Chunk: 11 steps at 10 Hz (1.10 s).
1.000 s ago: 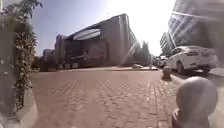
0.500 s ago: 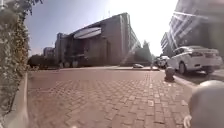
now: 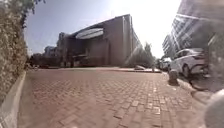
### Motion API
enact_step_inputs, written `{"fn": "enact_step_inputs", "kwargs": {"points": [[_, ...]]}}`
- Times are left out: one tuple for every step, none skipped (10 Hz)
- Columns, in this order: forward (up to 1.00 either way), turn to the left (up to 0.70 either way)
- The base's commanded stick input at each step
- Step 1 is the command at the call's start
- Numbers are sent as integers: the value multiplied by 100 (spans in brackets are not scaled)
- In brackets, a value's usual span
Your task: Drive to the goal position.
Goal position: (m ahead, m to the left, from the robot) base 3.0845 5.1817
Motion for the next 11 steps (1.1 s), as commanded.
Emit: {"fn": "enact_step_inputs", "kwargs": {"points": [[45,0],[45,0],[45,0],[45,0],[45,0],[45,0],[45,0],[45,0],[45,0],[45,4],[45,27]]}}
